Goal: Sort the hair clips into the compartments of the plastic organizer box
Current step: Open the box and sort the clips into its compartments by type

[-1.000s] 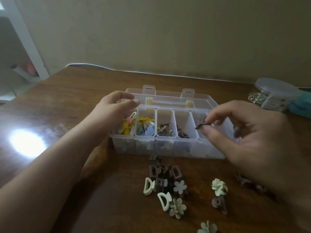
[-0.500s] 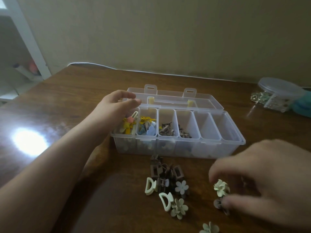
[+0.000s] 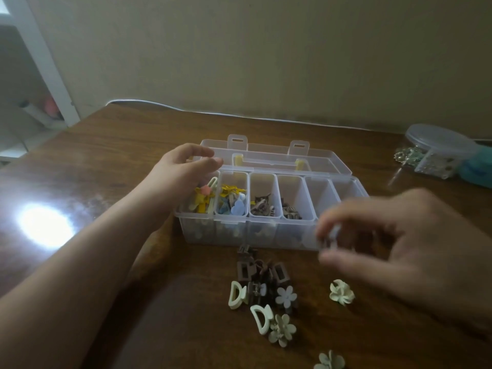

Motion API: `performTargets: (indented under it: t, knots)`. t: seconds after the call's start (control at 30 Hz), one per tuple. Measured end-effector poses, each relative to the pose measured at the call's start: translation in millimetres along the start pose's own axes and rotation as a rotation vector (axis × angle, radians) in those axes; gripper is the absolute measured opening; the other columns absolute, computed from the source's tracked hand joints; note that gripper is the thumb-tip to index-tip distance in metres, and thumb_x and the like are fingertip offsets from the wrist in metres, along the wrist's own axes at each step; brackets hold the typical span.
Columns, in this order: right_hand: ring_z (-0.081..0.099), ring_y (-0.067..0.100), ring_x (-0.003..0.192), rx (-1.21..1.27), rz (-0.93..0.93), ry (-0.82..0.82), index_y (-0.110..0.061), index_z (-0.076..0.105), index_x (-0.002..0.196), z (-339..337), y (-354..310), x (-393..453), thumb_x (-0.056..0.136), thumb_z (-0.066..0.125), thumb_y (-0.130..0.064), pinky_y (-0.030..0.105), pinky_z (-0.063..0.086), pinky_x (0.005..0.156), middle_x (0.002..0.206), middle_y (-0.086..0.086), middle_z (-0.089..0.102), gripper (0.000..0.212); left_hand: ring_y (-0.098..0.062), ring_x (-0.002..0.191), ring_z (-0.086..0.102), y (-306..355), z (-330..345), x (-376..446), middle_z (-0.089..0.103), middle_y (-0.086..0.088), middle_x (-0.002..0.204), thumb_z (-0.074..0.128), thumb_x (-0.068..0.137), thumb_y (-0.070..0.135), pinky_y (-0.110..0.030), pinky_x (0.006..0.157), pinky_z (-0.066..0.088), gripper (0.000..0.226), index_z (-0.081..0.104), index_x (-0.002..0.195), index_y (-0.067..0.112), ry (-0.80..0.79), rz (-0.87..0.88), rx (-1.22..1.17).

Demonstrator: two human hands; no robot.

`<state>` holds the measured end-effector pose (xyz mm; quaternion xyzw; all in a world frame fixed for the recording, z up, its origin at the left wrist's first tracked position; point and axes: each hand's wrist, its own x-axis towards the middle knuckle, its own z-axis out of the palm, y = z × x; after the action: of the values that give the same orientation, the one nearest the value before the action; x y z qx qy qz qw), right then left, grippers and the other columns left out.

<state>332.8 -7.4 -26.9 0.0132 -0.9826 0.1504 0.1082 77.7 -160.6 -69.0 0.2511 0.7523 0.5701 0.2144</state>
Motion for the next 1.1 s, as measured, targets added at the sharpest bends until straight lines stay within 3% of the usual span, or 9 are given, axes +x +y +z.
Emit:
performTargets:
  t: [0.13,0.3,0.4,0.5,0.6,0.77,0.87,0.97,1.1]
  knots:
    - [0.063,0.006,0.058,0.072,0.109,0.319,-0.037,0.067,0.099,8,-7,33,0.084,0.062,-0.045,0.018,0.048,0.047,0.072,-0.019,0.067,0.018,-0.013,0.102,0.065,1,0,0,0.067,-0.001,0.114,0.064,0.091,0.031,-0.03,0.077,0.052,0.033,0.061,0.124,0.025,-0.006,-0.007,-0.002]
    - [0.056,0.011,0.058,0.051,0.236,0.336,-0.04,0.064,0.114,14,6,41,0.083,0.054,-0.055,0.021,0.044,0.049,0.078,-0.021,0.063,0.036,-0.018,0.107,0.065,1,0,-2,0.067,-0.002,0.115,0.065,0.091,0.031,-0.038,0.089,0.054,0.032,0.061,0.123,0.025,-0.003,-0.03,-0.003]
    - [0.06,0.009,0.067,0.132,0.295,0.362,-0.043,0.067,0.097,-7,14,22,0.08,0.055,-0.052,0.021,0.051,0.054,0.077,-0.016,0.065,0.023,-0.018,0.106,0.065,0,0,-1,0.068,-0.003,0.113,0.065,0.091,0.031,-0.038,0.088,0.054,0.03,0.062,0.121,0.025,0.003,-0.025,-0.009]
    - [0.063,0.003,0.074,0.02,0.323,0.048,-0.052,0.064,0.089,-36,22,-3,0.076,0.059,-0.061,0.013,0.049,0.055,0.083,-0.023,0.067,0.017,-0.019,0.106,0.065,0,0,0,0.068,-0.002,0.113,0.065,0.091,0.031,-0.04,0.092,0.054,0.03,0.062,0.12,0.025,0.001,-0.025,-0.008]
    - [0.065,0.004,0.076,0.016,0.391,-0.264,-0.062,0.054,0.098,-46,24,-20,0.066,0.064,-0.069,0.024,0.055,0.058,0.089,-0.026,0.066,0.034,-0.019,0.106,0.065,-1,-1,0,0.069,-0.002,0.113,0.065,0.091,0.031,-0.038,0.089,0.054,0.031,0.062,0.122,0.025,-0.002,-0.027,0.005]
    - [0.063,0.008,0.071,-0.07,0.341,-0.267,-0.058,0.055,0.093,-49,33,-27,0.063,0.068,-0.075,0.028,0.054,0.05,0.094,-0.023,0.062,0.037,-0.019,0.105,0.066,-1,0,0,0.07,-0.002,0.113,0.064,0.092,0.03,-0.035,0.088,0.053,0.03,0.064,0.121,0.024,-0.023,-0.022,0.007]
    - [0.061,-0.001,0.091,-0.089,0.389,-0.431,-0.077,0.041,0.104,-33,32,-25,0.06,0.054,-0.085,0.026,0.056,0.075,0.108,-0.042,0.053,0.046,-0.02,0.105,0.067,-1,1,0,0.07,-0.004,0.113,0.065,0.092,0.029,-0.036,0.09,0.053,0.03,0.064,0.121,0.024,-0.009,-0.016,-0.004]
    - [0.051,0.0,0.106,-0.228,0.43,-0.504,-0.081,0.033,0.096,-15,21,-14,0.074,0.063,-0.066,0.028,0.051,0.088,0.114,-0.039,0.047,0.04,-0.021,0.105,0.067,-1,1,0,0.07,-0.004,0.113,0.064,0.092,0.03,-0.038,0.091,0.053,0.031,0.064,0.122,0.024,-0.009,-0.015,0.001]
    - [0.055,0.0,0.098,-0.2,0.409,-0.535,-0.069,0.043,0.093,-12,16,-5,0.082,0.062,-0.058,0.028,0.053,0.084,0.11,-0.029,0.053,0.025,-0.022,0.106,0.067,-1,0,0,0.07,-0.004,0.113,0.065,0.091,0.03,-0.043,0.095,0.053,0.03,0.064,0.121,0.025,-0.011,-0.024,-0.003]
